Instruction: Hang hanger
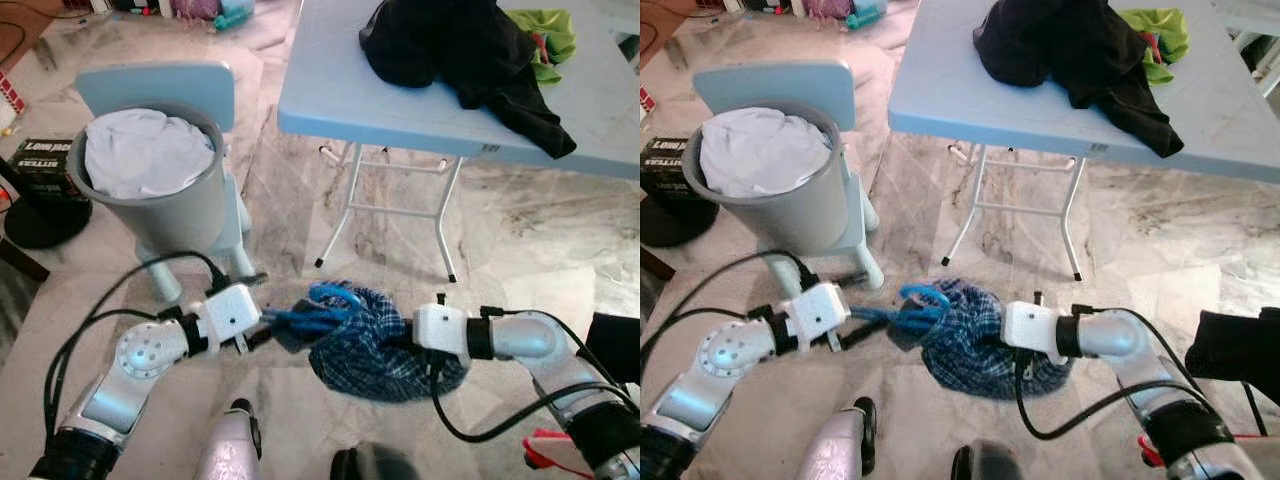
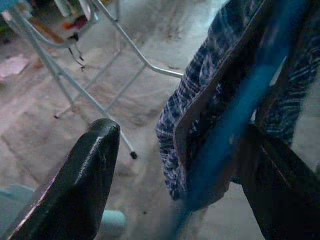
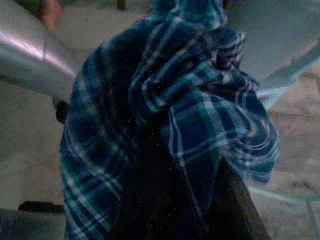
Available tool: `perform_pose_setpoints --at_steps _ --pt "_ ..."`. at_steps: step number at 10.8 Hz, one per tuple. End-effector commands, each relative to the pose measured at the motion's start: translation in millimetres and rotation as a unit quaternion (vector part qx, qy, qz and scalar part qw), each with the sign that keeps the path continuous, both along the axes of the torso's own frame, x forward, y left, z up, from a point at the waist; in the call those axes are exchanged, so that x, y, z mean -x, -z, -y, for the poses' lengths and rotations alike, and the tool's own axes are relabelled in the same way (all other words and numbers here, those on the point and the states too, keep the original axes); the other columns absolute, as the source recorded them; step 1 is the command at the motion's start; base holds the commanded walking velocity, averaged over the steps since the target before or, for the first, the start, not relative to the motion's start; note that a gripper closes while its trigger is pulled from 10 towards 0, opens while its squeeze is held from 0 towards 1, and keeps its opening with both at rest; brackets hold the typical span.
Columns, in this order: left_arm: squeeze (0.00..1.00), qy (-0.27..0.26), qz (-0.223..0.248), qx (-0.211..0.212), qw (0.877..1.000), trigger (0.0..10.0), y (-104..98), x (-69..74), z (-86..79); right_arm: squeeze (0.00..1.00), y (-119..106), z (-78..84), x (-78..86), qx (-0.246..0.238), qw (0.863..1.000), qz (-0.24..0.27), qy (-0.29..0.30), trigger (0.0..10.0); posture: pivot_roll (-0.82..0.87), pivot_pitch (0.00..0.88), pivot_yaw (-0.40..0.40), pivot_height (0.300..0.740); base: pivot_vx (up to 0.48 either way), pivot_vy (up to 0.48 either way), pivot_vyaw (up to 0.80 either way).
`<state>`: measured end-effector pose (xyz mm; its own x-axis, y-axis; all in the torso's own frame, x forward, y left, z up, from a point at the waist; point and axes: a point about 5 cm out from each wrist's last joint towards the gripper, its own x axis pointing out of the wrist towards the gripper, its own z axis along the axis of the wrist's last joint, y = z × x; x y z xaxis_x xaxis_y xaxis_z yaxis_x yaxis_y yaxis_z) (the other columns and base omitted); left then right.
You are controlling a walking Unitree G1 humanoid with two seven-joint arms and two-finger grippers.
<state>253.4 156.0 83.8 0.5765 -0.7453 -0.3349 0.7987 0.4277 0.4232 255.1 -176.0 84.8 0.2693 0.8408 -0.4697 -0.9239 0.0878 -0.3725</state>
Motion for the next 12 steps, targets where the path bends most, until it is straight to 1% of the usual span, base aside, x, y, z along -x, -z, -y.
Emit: perform_pose_setpoints --at_steps 1,2,3,4,5,7,9,11,12 --pt "0.00 0.017 -0.024 0.007 1.000 0.0 4.2 1.7 4.8 0.00 -6.5 -1.4 -1.5 -0.003 1.000 0.012 -0.024 10.0 0.06 0.195 -0.084 0.740 0.000 0.000 0.00" --pt "0.00 0.028 -0.035 0.002 0.999 0.0 6.9 1.8 4.6 0.00 -8.0 -2.8 -0.7 -0.010 0.999 0.008 -0.037 10.0 0.06 0.197 -0.085 0.740 0.000 0.000 0.00" --pt "0.00 0.035 -0.044 0.006 0.998 0.0 7.4 1.3 4.2 0.00 -8.7 -4.5 0.2 -0.014 0.999 0.004 -0.047 10.0 0.06 0.197 -0.085 0.740 0.000 0.000 0.00" --pt "0.00 0.043 -0.070 0.014 0.997 0.0 9.0 2.4 4.7 0.00 -8.5 -7.1 -0.5 -0.014 0.998 0.006 -0.054 10.0 0.06 0.196 -0.083 0.740 0.000 0.000 0.00" --pt "0.00 0.052 -0.084 0.016 0.995 0.0 9.8 3.7 5.2 0.00 -8.3 -8.9 -1.1 -0.013 0.998 0.009 -0.060 10.0 0.06 0.197 -0.083 0.740 0.000 0.000 0.00" --pt "0.00 0.087 -0.132 0.008 0.987 0.0 11.8 10.7 5.8 0.00 -8.7 -13.1 -2.6 -0.016 0.998 0.012 -0.067 10.0 0.06 0.197 -0.080 0.740 0.000 0.000 0.00" --pt "0.00 0.111 -0.137 -0.030 0.984 0.0 12.3 11.7 2.4 0.00 -6.4 -15.5 -1.8 -0.015 0.997 0.013 -0.070 10.0 0.06 0.196 -0.074 0.740 0.000 0.000 0.00" --pt "0.00 0.123 -0.127 -0.078 0.981 0.0 10.1 6.9 -2.0 0.00 -5.0 -16.8 -1.9 -0.014 0.997 0.015 -0.071 10.0 0.06 0.193 -0.071 0.740 0.000 0.000 0.00" --pt "0.00 0.124 -0.121 -0.088 0.981 0.0 8.8 4.9 -2.7 0.00 -4.8 -17.1 -1.9 -0.014 0.997 0.016 -0.072 10.0 0.06 0.192 -0.071 0.740 0.000 0.000 0.00"
